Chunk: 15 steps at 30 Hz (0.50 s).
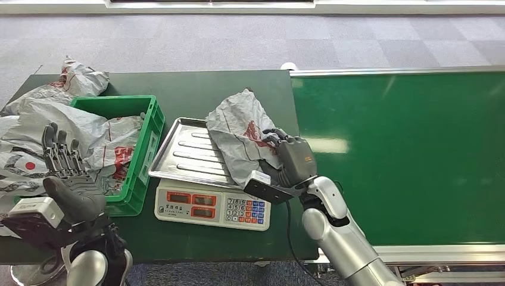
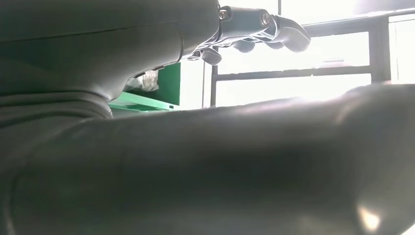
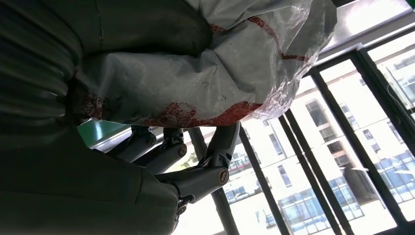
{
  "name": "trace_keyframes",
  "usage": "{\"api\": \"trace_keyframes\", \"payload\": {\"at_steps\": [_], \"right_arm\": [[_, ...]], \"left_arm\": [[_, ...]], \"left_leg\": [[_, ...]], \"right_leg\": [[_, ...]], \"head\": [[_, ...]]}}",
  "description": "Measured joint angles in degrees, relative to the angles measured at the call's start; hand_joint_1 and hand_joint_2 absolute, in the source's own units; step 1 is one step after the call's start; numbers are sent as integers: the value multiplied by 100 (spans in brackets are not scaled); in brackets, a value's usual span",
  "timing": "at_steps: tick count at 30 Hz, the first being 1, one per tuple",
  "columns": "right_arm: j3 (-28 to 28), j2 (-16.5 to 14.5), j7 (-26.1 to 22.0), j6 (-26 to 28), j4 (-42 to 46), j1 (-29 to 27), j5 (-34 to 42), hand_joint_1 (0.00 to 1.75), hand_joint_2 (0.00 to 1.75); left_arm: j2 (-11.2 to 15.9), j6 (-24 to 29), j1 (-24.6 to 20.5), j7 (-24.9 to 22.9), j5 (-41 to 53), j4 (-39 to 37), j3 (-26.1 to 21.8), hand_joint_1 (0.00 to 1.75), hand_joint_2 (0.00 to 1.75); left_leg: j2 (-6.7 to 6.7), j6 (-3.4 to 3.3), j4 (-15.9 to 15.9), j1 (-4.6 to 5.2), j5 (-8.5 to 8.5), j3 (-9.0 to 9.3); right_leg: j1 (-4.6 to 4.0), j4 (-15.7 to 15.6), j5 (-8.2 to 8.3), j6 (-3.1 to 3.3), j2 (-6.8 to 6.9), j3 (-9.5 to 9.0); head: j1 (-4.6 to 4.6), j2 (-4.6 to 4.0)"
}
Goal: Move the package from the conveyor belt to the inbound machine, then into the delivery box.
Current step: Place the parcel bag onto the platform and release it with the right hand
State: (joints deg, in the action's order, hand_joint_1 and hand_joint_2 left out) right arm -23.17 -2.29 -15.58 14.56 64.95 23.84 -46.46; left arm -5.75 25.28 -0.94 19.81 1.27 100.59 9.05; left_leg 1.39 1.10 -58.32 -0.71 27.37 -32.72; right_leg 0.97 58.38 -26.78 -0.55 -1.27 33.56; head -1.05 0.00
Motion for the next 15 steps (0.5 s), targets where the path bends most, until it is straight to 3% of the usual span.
{"api": "trace_keyframes", "payload": {"at_steps": [4, 5, 8, 9, 15], "right_arm": [[0, -91, -66, -55, -448, 260, 155, 175, 175], [0, -108, -77, -79, -518, 283, 182, 164, 175], [0, -165, -97, -166, -678, 326, 229, 33, 175], [0, -188, -92, -195, -721, 342, 232, 0, 175], [0, -276, 57, -118, -884, 421, 204, 0, 175]], "left_arm": [[0, -54, -116, -25, 51, -106, 82, 0, 0], [0, -59, -135, -31, 72, -125, 107, 0, 0], [0, -50, -187, -37, 158, -182, 166, 0, 0], [0, -41, -210, -36, 185, -204, 188, 0, 0], [-10, 249, -293, -9, 375, -281, 245, 0, 0]], "left_leg": [[2, 2, 0, 0, -2, 0], [2, 2, 0, 0, -1, -1], [0, 3, 0, 0, -1, -3], [1, 3, 0, 0, -1, -4], [1, 3, 0, 0, -1, -5]], "right_leg": [[0, 0, 1, 0, 0, 1], [0, 0, 1, 0, -1, 2], [0, 0, 0, 0, -3, 5], [0, 0, 0, 0, -3, 6], [0, 0, 0, 0, -2, 8]], "head": [[-1, 0], [0, 0], [-1, 0], [-1, 0], [0, 0]]}}
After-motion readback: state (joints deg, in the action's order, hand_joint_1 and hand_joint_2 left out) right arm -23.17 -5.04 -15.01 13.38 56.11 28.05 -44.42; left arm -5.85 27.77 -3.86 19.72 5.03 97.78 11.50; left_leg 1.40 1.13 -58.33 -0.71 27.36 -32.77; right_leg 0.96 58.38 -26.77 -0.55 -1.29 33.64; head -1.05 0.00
